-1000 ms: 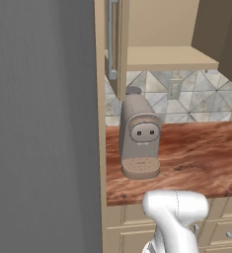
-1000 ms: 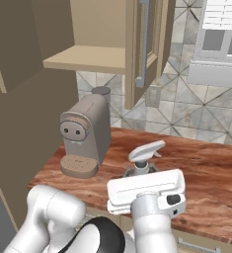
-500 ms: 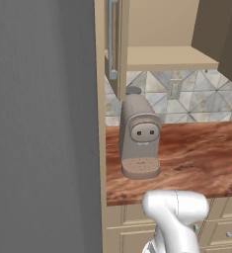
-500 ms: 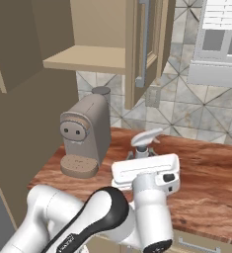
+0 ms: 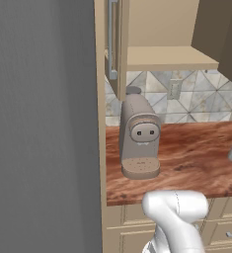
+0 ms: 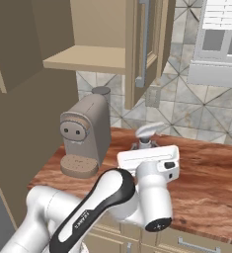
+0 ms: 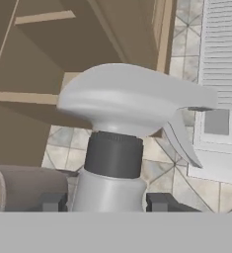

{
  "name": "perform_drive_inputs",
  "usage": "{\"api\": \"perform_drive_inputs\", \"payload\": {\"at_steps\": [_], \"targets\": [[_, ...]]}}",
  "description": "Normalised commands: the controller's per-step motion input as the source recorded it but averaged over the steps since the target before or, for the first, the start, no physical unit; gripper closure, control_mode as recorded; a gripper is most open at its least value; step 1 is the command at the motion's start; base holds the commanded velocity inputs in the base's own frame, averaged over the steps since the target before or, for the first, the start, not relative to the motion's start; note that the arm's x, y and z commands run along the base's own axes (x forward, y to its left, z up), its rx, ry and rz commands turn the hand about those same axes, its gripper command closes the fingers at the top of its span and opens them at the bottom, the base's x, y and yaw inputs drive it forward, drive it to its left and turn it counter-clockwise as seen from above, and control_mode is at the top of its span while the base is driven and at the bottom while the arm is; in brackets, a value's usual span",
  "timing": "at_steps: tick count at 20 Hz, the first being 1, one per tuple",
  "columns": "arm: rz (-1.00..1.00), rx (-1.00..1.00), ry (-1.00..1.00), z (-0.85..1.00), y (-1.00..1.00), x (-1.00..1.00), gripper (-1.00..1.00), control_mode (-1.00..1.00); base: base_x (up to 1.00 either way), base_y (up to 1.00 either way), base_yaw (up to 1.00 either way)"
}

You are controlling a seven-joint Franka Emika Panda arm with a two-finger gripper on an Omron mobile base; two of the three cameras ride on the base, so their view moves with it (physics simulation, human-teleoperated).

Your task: Move the cutting board and knife to the sink. Then move spray from the cabinet to the counter.

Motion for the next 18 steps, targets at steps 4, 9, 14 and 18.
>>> {"api": "perform_drive_inputs", "payload": {"at_steps": [4, 9, 14, 18], "targets": [[0.0, 0.02, 0.0, -0.37, -0.08, 0.48, 1.0, -1.0, 0.0, 0.0, 0.0], [0.0, 0.0, 0.01, -0.33, -0.07, 0.43, 1.0, -1.0, 0.0, 0.0, 0.0], [0.0, 0.0, 0.06, -0.26, -0.13, 0.22, 1.0, -1.0, 0.0, 0.0, 0.0], [-0.04, 0.0, 0.12, -0.3, -0.11, 0.15, 1.0, -1.0, 0.0, 0.0, 0.0]]}}
